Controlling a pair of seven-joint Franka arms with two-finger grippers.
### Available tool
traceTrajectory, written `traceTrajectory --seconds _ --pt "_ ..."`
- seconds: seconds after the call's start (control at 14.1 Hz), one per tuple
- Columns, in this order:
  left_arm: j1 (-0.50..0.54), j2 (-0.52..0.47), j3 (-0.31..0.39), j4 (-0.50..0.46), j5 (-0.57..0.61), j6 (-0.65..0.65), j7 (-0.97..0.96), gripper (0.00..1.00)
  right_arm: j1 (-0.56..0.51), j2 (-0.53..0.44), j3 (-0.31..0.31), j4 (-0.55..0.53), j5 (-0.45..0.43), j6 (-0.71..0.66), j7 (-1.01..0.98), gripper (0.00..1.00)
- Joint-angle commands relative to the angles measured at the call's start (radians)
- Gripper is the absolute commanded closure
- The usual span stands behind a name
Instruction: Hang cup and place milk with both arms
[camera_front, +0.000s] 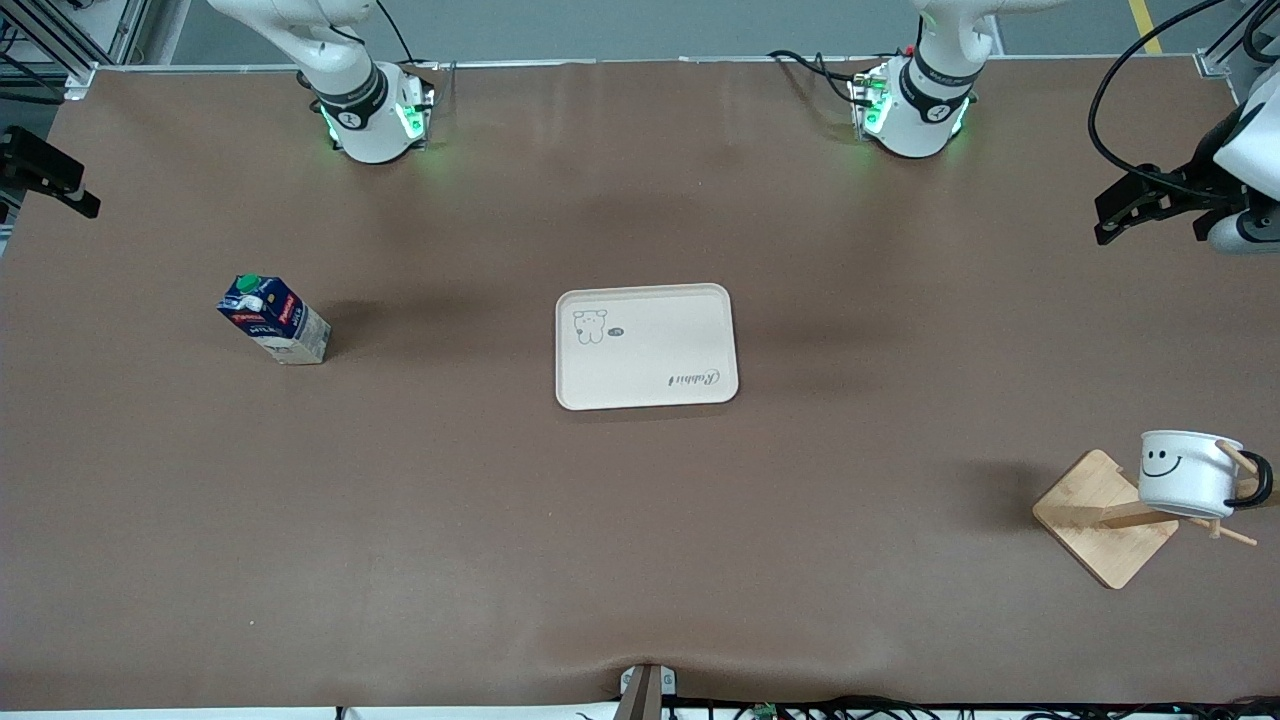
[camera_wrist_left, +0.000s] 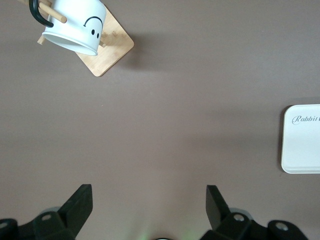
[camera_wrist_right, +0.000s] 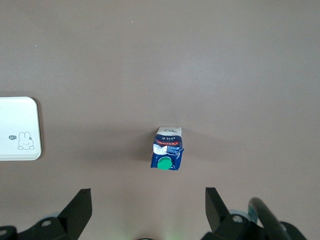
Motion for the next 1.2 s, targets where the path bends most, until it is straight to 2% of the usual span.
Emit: traceTrajectory --seconds 0.0,0.42,1.13 --pt "0.023 -0.029 0.002 -0.027 -0.033 0.018 0.013 0.00 0.015 -0.007 -0.008 0.009 -0.015 -0.002 0.012 0.00" --pt "0.025 -0.014 0.008 0.006 -0.033 0.015 0.004 0.00 0.007 -0.004 -0.008 0.009 -0.013 -0.004 0.014 0.00" --pt "0.025 -0.012 0.010 0.010 -0.030 0.015 0.011 0.00 0.004 -0.001 -0.011 0.010 -0.012 -0.004 0.015 0.00"
